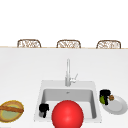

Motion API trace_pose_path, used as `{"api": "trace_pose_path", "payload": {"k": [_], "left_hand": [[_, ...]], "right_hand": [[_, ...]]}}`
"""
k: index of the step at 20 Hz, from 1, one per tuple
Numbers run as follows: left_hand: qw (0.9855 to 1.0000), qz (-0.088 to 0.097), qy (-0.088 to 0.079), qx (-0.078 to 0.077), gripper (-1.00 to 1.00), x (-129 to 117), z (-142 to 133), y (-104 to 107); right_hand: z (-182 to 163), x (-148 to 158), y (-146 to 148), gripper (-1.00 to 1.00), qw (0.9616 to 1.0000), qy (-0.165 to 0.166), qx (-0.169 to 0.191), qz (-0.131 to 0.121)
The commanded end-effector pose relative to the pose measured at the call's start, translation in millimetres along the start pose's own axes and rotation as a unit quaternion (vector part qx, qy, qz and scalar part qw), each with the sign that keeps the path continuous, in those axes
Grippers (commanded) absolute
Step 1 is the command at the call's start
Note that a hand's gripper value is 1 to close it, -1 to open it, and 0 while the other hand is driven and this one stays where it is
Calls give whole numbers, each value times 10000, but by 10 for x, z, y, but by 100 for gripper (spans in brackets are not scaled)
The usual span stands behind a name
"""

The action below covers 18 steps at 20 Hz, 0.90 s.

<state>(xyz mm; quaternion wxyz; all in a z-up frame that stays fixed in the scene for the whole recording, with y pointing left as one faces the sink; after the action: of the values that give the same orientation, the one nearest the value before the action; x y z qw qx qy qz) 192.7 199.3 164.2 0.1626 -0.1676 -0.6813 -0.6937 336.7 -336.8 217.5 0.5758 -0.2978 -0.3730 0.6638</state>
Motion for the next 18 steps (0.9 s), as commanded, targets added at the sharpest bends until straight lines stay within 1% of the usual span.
{"api": "trace_pose_path", "payload": {"k": [1,7,10,11,13,15,16,18], "left_hand": [[10000,0,0,0,0,0,0,0],[10000,0,0,0,0,0,0,0],[10000,0,0,0,0,0,0,0],[10000,0,0,0,0,0,0,0],[10000,0,0,0,0,0,0,0],[10000,0,0,0,0,0,0,0],[10000,0,0,0,0,0,0,0],[10000,0,0,0,0,0,0,0]], "right_hand": [[36,309,-44,100,10000,-9,62,-51],[-32,795,-41,100,10000,-1,47,-7],[-120,1030,25,100,10000,46,12,-31],[-174,1098,61,100,10000,49,4,-48],[-253,1219,137,100,9999,-36,-17,-130],[-328,1322,220,100,9998,-102,-30,-161],[-346,1346,312,100,9998,-96,-30,-149],[-314,1354,512,100,9995,-294,-52,-58]]}}
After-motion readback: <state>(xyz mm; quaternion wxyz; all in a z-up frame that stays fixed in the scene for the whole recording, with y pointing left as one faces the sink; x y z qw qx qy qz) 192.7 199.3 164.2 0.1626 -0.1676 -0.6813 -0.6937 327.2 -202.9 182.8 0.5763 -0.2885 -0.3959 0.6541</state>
